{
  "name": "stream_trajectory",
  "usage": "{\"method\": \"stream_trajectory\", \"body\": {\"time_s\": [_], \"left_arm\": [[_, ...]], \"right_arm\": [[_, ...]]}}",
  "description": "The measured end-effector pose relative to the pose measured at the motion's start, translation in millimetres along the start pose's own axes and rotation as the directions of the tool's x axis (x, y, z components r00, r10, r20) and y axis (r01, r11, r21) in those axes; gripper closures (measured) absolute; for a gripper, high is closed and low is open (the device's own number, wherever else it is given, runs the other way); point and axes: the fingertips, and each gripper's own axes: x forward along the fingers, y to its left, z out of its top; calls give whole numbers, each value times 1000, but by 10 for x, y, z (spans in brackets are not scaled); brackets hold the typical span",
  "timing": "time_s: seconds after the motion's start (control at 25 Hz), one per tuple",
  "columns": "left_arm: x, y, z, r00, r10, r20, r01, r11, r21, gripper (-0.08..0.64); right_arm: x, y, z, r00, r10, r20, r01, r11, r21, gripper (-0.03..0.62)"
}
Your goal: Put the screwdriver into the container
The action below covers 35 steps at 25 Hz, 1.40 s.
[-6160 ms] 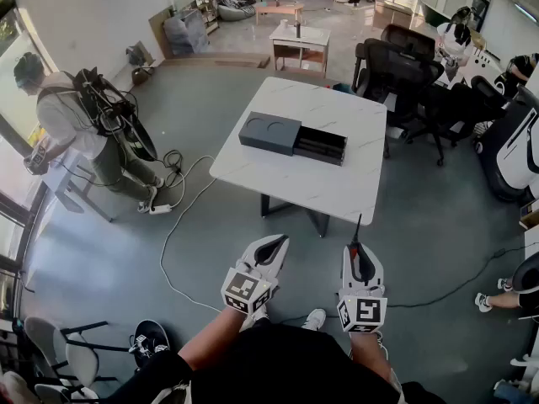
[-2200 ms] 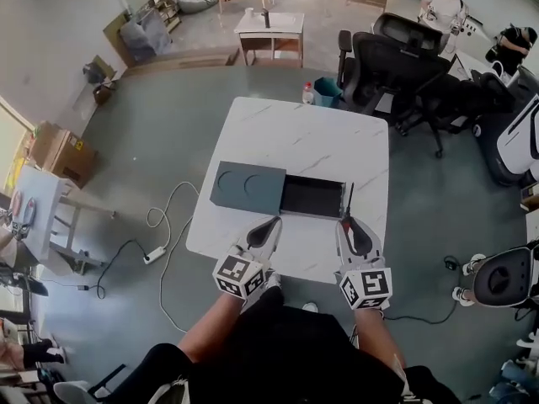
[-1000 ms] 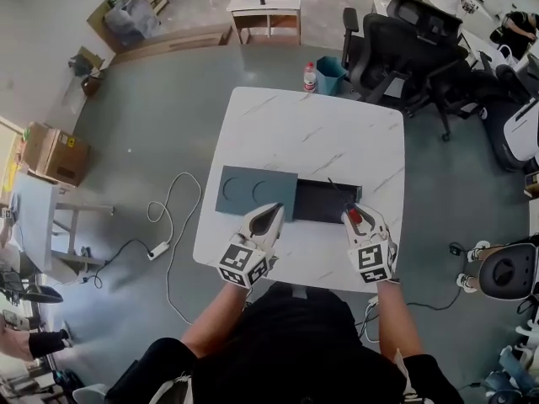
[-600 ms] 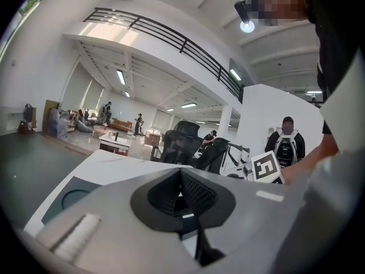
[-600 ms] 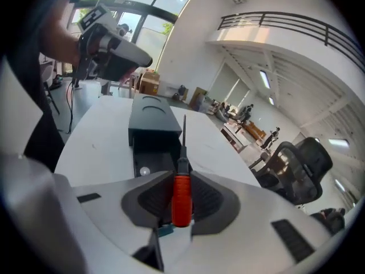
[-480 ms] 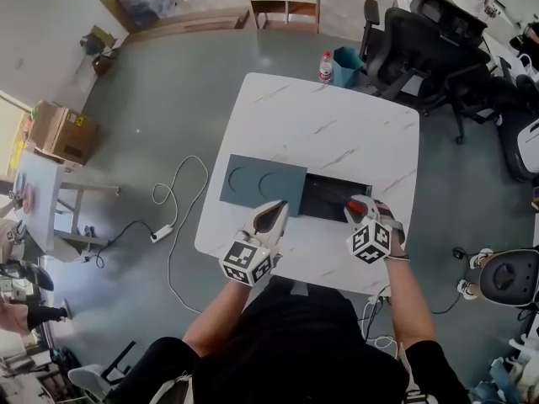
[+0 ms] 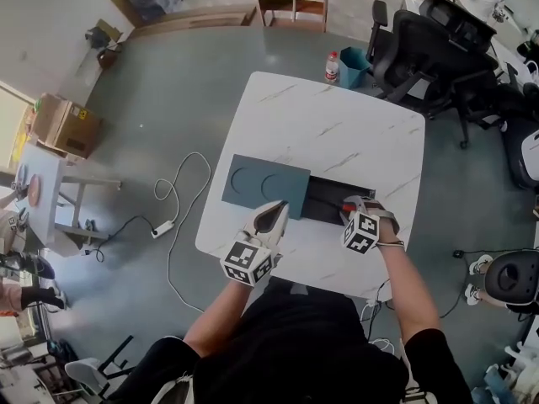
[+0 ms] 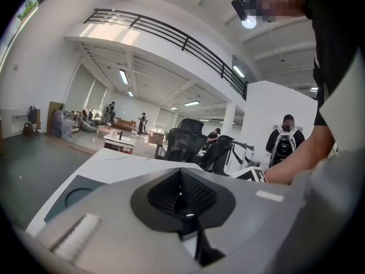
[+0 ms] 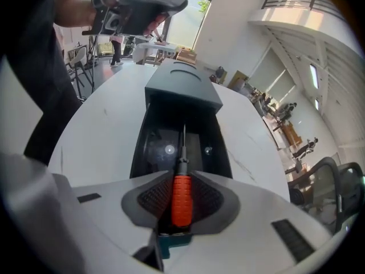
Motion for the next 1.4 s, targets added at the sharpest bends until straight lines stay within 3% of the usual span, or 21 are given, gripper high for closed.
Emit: {"method": "stream_trajectory", "body": {"time_s": [0.4, 0.64, 0.84, 1.0, 1.08, 1.16, 1.32, 1.4], "left_arm": [[-32, 16, -90, 1000, 30, -8, -30, 999, -24, 552], [-34, 4, -53, 999, 34, 5, -34, 999, -17, 552], [-41, -19, -1, 999, 34, 14, -34, 999, -15, 552], [-40, -80, 31, 1000, 25, 17, -25, 1000, -9, 552], [-39, -119, 37, 1000, 18, 16, -17, 1000, -6, 552], [-34, -163, 52, 1000, 8, 19, -8, 1000, -3, 552], [1, -253, 144, 999, -18, 40, 18, 1000, -14, 552], [34, -309, 208, 998, -32, 51, 32, 999, -7, 552]], "right_arm": [[182, 6, -42, 995, 96, -37, -95, 995, 26, 495], [154, -10, -23, 995, 102, -17, -102, 994, 35, 437], [-105, -97, 46, 997, 52, 50, -57, 994, 93, 437], [-531, -230, 152, 984, -64, 166, 25, 974, 225, 439], [-789, -297, 227, 960, -146, 241, 57, 939, 340, 453], [-1073, -345, 317, 913, -243, 327, 52, 865, 498, 457], [-1692, -437, 452, 759, -490, 429, 5, 663, 748, 536], [-1927, -448, 475, 688, -577, 440, -7, 601, 799, 558]]}}
